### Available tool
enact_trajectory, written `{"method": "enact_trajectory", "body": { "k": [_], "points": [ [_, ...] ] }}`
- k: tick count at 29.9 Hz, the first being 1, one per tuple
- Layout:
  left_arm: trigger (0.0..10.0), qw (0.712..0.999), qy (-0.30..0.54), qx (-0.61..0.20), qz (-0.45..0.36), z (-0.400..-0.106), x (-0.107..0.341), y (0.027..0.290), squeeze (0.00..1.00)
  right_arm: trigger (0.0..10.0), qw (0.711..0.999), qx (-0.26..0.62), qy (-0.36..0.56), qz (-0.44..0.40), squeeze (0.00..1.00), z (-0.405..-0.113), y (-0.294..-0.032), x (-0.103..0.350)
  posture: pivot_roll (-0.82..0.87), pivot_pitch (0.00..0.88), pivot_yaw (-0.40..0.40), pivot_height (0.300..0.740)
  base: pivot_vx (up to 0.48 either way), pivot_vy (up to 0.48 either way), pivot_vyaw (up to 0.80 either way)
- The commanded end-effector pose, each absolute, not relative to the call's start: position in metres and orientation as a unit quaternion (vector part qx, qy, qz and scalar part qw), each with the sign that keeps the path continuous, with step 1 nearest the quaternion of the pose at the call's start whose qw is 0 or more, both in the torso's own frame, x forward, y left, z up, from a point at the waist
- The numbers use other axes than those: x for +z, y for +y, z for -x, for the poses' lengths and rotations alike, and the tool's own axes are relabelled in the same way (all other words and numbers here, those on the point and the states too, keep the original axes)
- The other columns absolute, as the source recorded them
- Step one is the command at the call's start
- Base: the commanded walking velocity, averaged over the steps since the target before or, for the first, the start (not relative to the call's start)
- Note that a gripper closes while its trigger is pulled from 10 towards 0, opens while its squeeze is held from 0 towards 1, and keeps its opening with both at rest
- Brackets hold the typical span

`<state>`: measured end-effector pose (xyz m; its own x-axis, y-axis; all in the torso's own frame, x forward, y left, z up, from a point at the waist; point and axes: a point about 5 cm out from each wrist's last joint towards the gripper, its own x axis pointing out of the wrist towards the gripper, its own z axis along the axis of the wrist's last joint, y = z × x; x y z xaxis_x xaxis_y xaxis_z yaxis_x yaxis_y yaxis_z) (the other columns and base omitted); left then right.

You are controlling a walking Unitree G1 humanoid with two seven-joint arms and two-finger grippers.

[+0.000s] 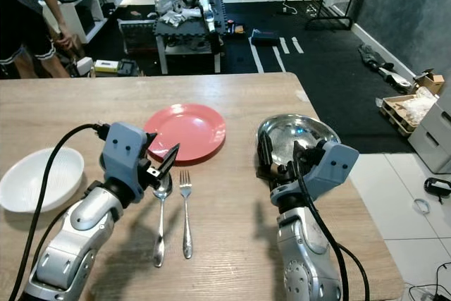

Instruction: Setting the table

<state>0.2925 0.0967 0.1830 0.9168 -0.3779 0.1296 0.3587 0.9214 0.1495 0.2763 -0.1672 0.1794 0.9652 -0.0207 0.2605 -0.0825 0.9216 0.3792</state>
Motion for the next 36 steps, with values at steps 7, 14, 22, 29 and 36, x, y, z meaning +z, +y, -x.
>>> {"method": "enact_trajectory", "body": {
  "k": [7,14,22,29,36],
  "points": [
    [10.0,0.980,-0.069,-0.180,-0.051,-0.292,0.173,0.096,0.00,10.0,0.974,0.021,-0.111,-0.196,0.00,-0.279,-0.160,0.172,-0.10,0.000,0.084,0.740,0.000,0.000,0.00],
    [10.0,0.980,-0.070,-0.178,-0.055,-0.296,0.172,0.096,0.00,10.0,0.974,0.018,-0.117,-0.193,0.00,-0.283,-0.161,0.175,-0.11,0.000,0.104,0.740,0.000,0.000,0.00],
    [10.0,0.981,-0.069,-0.174,-0.059,-0.295,0.170,0.098,0.00,10.0,0.975,0.018,-0.106,-0.196,0.00,-0.280,-0.158,0.168,-0.09,0.000,0.098,0.740,0.000,0.000,0.00],
    [10.0,0.982,-0.066,-0.165,-0.064,-0.296,0.167,0.102,0.00,10.0,0.977,0.022,-0.102,-0.187,0.00,-0.284,-0.160,0.167,-0.08,0.000,0.085,0.740,0.000,0.000,0.00],
    [10.0,0.983,-0.063,-0.160,-0.065,-0.294,0.165,0.103,0.00,10.0,0.978,0.021,-0.098,-0.181,0.00,-0.286,-0.162,0.166,-0.08,0.000,0.081,0.740,0.000,0.000,0.00]
  ]
}}
